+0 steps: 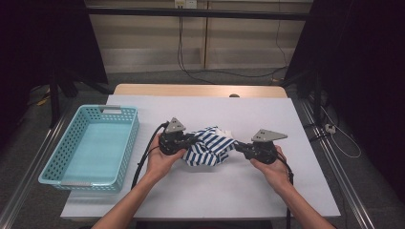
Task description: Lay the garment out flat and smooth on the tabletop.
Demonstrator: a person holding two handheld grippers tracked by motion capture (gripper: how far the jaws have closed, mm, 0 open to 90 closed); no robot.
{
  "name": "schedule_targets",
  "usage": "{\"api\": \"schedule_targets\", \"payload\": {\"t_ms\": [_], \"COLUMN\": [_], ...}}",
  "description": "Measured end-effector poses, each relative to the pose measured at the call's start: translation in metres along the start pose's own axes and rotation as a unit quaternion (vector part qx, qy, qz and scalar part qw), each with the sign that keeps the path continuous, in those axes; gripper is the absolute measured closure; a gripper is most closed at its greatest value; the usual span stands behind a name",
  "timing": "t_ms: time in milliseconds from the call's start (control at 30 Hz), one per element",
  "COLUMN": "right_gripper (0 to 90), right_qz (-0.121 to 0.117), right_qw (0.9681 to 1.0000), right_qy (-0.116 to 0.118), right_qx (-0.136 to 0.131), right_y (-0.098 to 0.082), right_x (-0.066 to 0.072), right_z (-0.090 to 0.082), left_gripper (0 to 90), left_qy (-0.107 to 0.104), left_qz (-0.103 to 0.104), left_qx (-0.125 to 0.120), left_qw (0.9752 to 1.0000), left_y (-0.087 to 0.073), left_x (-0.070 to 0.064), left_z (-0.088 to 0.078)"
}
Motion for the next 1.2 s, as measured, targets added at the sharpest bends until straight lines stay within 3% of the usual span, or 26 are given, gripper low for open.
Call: {"api": "schedule_targets", "payload": {"t_ms": [167, 367, 500, 633, 700, 733, 833, 967, 1000, 1033, 1100, 1133, 1200], "right_gripper": [85.8, 85.8, 85.8, 85.7, 85.7, 85.5, 85.5, 85.5, 85.5, 85.4, 85.2, 84.6, 82.7], "right_qz": [0.005, -0.011, -0.017, -0.022, -0.023, -0.017, -0.02, -0.028, -0.032, -0.034, -0.039, -0.041, -0.04], "right_qw": [0.9993, 0.9965, 0.9955, 0.9978, 0.9989, 0.9993, 0.9995, 0.9988, 0.9985, 0.9983, 0.9974, 0.997, 0.9976], "right_qy": [-0.022, -0.037, -0.033, -0.007, -0.001, 0.011, 0.025, 0.039, 0.043, 0.047, 0.058, 0.062, 0.05], "right_qx": [-0.031, -0.074, -0.087, -0.063, -0.042, -0.033, -0.008, -0.006, -0.003, 0.002, 0.017, 0.023, 0.025], "right_y": [0.013, 0.036, 0.042, 0.027, 0.013, 0.006, -0.011, -0.017, -0.018, -0.02, -0.026, -0.028, -0.028], "right_x": [-0.009, -0.008, -0.002, 0.009, 0.013, 0.016, 0.025, 0.038, 0.041, 0.044, 0.05, 0.051, 0.051], "right_z": [-0.014, -0.036, -0.046, -0.044, -0.041, -0.04, -0.039, -0.042, -0.041, -0.038, -0.032, -0.029, -0.028], "left_gripper": [80.2, 80.2, 80.3, 80.6, 80.6, 80.8, 80.8, 78.8, 76.6, 73.8, 65.7, 60.7, 46.6], "left_qy": [-0.014, -0.028, -0.044, -0.064, -0.057, -0.058, -0.057, -0.054, -0.052, -0.053, -0.051, -0.046, -0.02], "left_qz": [-0.002, 0.0, 0.019, 0.031, 0.05, 0.047, 0.064, 0.057, 0.062, 0.052, 0.052, 0.049, 0.068], "left_qx": [-0.019, -0.049, -0.031, 0.015, 0.046, 0.05, 0.07, 0.082, 0.088, 0.083, 0.074, 0.071, 0.066], "left_qw": [0.9997, 0.9984, 0.9984, 0.9973, 0.996, 0.9959, 0.9938, 0.9935, 0.9929, 0.9938, 0.9946, 0.9953, 0.9953], "left_y": [0.009, 0.023, 0.018, -0.01, -0.026, -0.033, -0.043, -0.047, -0.048, -0.048, -0.044, -0.042, -0.034], "left_x": [-0.005, -0.015, -0.024, -0.036, -0.039, -0.043, -0.048, -0.042, -0.039, -0.039, -0.036, -0.035, -0.033], "left_z": [-0.009, -0.026, -0.031, -0.03, -0.028, -0.026, -0.025, -0.02, -0.018, -0.017, -0.019, -0.02, -0.019]}}
Point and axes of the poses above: each handheld gripper's, and its own axes: z roughly forward along the jaws, y roughly out of its top, x roughly to its left, the point moved 7 cm from there along z, roughly forward along the jaws, and after that the axes turned 3 degrees about y, right-handed, at the moved point
